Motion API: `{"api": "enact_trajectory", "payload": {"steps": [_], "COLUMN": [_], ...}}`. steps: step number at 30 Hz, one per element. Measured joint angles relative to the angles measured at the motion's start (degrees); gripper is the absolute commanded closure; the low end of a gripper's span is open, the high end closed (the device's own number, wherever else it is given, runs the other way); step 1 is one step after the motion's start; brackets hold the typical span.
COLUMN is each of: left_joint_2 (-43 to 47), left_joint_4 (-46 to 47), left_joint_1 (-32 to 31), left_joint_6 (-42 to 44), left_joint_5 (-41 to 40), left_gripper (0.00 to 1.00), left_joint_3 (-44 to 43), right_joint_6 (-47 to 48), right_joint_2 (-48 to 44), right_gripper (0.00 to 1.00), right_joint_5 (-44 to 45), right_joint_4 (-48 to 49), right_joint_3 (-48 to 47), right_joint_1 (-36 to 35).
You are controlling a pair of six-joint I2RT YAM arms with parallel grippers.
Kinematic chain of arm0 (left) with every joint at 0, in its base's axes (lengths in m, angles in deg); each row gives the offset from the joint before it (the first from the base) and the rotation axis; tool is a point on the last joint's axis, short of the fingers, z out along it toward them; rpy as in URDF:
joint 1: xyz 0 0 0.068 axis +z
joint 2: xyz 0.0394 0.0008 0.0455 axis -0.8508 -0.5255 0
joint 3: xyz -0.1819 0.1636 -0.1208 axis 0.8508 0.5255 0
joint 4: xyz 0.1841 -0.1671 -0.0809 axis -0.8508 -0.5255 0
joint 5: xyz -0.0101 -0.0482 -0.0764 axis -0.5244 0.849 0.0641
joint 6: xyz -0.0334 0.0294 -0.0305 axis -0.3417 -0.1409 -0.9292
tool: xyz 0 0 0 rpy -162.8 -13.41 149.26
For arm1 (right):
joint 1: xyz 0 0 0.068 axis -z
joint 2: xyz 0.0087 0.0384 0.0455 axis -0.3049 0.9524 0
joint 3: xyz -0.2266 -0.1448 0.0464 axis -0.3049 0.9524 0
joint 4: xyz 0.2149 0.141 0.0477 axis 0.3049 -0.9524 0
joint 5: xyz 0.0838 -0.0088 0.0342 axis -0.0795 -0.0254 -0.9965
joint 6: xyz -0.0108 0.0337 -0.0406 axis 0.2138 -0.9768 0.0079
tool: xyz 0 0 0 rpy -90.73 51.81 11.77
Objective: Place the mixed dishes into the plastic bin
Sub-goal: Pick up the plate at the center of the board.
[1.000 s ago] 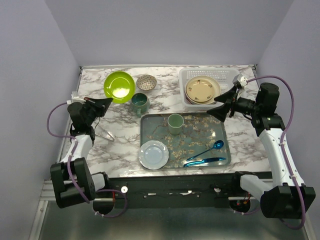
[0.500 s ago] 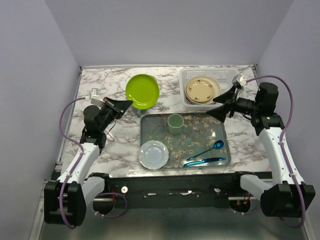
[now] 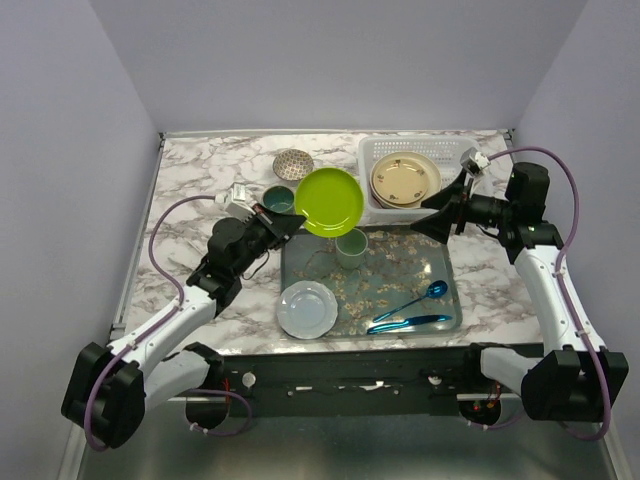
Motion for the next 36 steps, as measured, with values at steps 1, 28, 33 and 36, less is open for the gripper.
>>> {"api": "enact_trajectory", "payload": {"steps": [1, 28, 33, 36], "left_joint_2": [-0.55, -12.09, -14.91, -16.09], "left_joint_4": [0.0, -2.51, -3.93, -5.03], "left_joint_1": [-1.03, -19.04, -22.1, -23.63], "left_joint_6": [0.31, 6.4, 6.34, 6.32], "left_joint_5": [-0.85, -17.29, -20.0, -21.81], "left_gripper": [1.0, 1.0, 1.0, 1.0], "left_joint_3": [-0.35, -11.58, -14.67, -15.89], "right_joint_6": [-0.15, -14.97, -16.41, -17.55], "right_joint_2": [0.2, 4.42, 5.4, 5.81], "right_gripper": [0.1, 0.13, 0.3, 0.44], "right_joint_5": [0.0, 3.87, 5.49, 6.43], "right_joint_4": [0.04, 7.13, 7.72, 8.02], "right_joint_3": [0.0, 2.86, 2.86, 2.89], "right_joint_1": [0.0, -0.39, -0.63, -0.79]}}
